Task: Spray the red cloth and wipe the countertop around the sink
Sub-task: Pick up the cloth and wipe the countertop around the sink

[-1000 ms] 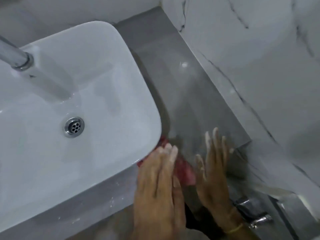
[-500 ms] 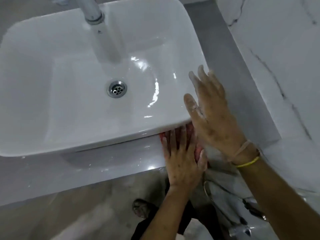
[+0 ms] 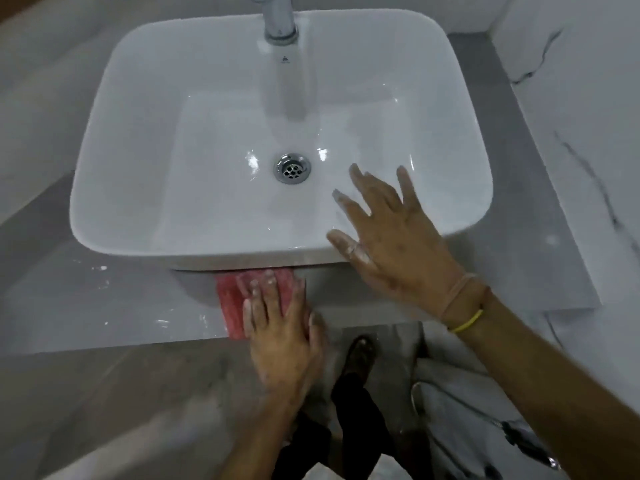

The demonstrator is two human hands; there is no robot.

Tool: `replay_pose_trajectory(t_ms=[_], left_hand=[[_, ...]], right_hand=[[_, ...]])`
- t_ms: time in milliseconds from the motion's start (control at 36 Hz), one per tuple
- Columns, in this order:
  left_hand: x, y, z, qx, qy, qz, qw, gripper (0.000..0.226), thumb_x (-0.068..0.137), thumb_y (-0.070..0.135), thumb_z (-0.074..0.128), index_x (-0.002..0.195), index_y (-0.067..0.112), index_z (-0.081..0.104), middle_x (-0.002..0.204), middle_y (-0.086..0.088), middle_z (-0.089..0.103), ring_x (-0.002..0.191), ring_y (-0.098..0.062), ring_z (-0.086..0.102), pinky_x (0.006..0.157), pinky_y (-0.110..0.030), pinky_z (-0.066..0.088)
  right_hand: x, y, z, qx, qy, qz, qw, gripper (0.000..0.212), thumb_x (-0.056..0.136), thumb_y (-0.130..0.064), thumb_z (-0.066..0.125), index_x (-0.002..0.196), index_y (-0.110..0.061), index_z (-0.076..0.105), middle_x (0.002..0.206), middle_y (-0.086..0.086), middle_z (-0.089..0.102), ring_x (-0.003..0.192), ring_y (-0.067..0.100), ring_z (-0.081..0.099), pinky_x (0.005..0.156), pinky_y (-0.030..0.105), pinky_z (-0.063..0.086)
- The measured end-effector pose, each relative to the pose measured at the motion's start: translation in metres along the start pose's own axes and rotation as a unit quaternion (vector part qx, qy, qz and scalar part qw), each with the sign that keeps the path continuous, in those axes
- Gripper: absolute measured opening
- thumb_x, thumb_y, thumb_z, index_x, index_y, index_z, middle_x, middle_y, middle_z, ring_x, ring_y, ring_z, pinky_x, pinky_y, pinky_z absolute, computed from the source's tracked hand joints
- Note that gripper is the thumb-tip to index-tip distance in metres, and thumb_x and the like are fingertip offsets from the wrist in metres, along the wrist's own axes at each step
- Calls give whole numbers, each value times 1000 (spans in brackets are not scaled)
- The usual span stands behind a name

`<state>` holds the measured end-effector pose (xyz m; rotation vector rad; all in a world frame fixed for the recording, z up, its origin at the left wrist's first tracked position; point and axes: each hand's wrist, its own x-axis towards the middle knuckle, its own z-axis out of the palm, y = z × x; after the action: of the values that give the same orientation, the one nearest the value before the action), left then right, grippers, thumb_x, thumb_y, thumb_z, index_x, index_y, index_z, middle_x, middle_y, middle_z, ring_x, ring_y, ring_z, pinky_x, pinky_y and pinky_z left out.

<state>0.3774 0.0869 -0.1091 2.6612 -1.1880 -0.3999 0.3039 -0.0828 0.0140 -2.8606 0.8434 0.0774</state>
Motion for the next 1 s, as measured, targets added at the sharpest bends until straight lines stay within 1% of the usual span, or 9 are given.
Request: replay_pose_trajectory(t_ms=[111, 250, 333, 472, 556, 639, 806, 944, 1000], left_hand=[[1, -12, 5, 34, 9, 32, 999, 58, 87, 46, 40, 138, 19, 50, 149, -16, 43, 139, -38, 37, 114, -50, 22], [9, -54, -5, 55, 17, -35, 998, 61, 83, 48, 41, 142, 30, 43, 153, -9, 39, 146, -32, 13, 115, -59, 24], [10, -87, -17, 53, 9, -80, 995, 64, 85, 50, 33, 147, 39, 24, 159, -11, 23, 147, -41, 11, 117, -58, 12], [15, -164, -41, 50, 7, -152, 987, 67, 87, 57, 14, 149, 40, -3, 162, -11, -4, 148, -33, -12, 121, -52, -2], [23, -212, -57, 49, 33, -141, 988, 67, 92, 53, 21, 151, 24, 9, 161, -17, 13, 149, -35, -1, 120, -54, 2], [43, -252, -68, 49, 31, -163, 985, 70, 92, 63, 18, 151, 29, 5, 163, -11, 6, 150, -30, -1, 118, -50, 0], [65, -249, -77, 71, 51, -175, 981, 63, 96, 54, 15, 150, 21, 13, 158, -16, 21, 147, -36, 17, 120, -53, 12], [38, -243, -75, 52, 22, -177, 983, 68, 92, 56, 4, 152, 25, 9, 160, -9, 1, 149, -29, -4, 122, -49, 0], [32, -248, -80, 34, 28, -174, 984, 69, 91, 55, 6, 151, 23, 16, 160, -13, 10, 149, -33, 6, 122, -48, 5]], right_hand=[[38, -44, 4, 7, -83, -121, 989, 70, 95, -53, 25, 150, -11, 11, 159, 22, -2, 142, 31, 20, 117, 53, 15], [92, -115, 3, -8, -100, -233, 967, 86, 84, -59, 20, 150, -6, 3, 158, 23, -5, 134, 34, 30, 114, 53, 22], [117, -154, 13, 2, -82, -276, 958, 87, 91, -52, 44, 150, -8, -2, 159, 23, -4, 132, 35, 33, 112, 52, 27], [132, -177, 24, 19, -41, -280, 959, 103, 80, -32, 71, 150, -14, -2, 159, 20, -1, 128, 35, 41, 104, 50, 40], [132, -175, 24, 45, -18, -263, 963, 109, 73, -43, 76, 150, -14, 5, 158, 19, 11, 123, 35, 46, 93, 48, 49], [134, -178, 21, 43, -16, -261, 964, 104, 74, -44, 75, 150, -17, 9, 158, 17, 16, 123, 35, 47, 93, 49, 49], [130, -179, 18, 27, -7, -246, 969, 102, 74, -53, 71, 150, -15, 14, 156, 20, 19, 118, 36, 50, 93, 48, 47], [138, -195, 20, 37, -31, -237, 970, 94, 79, -52, 67, 149, -11, 18, 158, 19, 14, 136, 38, 30, 102, 50, 39], [139, -199, 20, 24, -36, -233, 972, 81, 82, -51, 63, 143, -8, 32, 159, 13, 16, 142, 35, 20, 102, 49, 39]])
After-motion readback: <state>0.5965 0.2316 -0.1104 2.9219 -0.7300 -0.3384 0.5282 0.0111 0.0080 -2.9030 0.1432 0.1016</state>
